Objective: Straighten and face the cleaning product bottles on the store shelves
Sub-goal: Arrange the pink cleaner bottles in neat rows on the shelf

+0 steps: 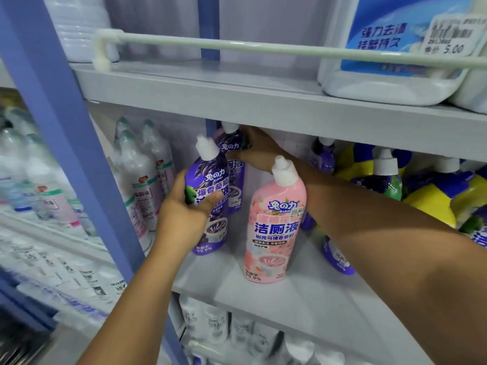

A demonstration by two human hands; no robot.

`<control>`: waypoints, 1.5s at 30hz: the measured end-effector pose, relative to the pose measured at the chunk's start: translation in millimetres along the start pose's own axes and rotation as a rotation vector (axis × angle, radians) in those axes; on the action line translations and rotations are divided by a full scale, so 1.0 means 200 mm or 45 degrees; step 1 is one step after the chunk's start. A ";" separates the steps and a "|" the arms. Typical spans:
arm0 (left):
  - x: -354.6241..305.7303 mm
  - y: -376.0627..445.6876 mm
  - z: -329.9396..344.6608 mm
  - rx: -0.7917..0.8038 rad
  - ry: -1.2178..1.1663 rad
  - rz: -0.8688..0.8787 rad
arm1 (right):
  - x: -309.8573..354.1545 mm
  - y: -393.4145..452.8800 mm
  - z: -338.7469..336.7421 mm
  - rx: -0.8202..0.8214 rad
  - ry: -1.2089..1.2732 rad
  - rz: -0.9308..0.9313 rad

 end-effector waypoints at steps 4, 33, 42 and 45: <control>0.00 -0.05 -0.03 0.024 0.003 -0.076 | -0.02 -0.11 -0.07 0.000 0.084 0.127; -0.28 -0.87 1.08 0.670 -0.462 -0.111 | -0.65 -1.78 -0.98 -0.965 0.630 0.205; -0.25 -0.85 1.21 0.438 0.475 0.411 | -0.79 -1.80 -1.02 -0.895 0.010 0.283; -0.26 -0.88 1.16 0.491 0.554 0.327 | -0.73 -1.87 -1.02 -1.037 -0.082 0.284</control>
Point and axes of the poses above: each hand's wrist, its own y-axis towards the middle knuckle, its own z-axis out of the palm, x = y × z, the point moved 5 cm from there along y, towards the middle knuckle, and after that the axes turned 7 degrees about -y, right-handed, at the moved point
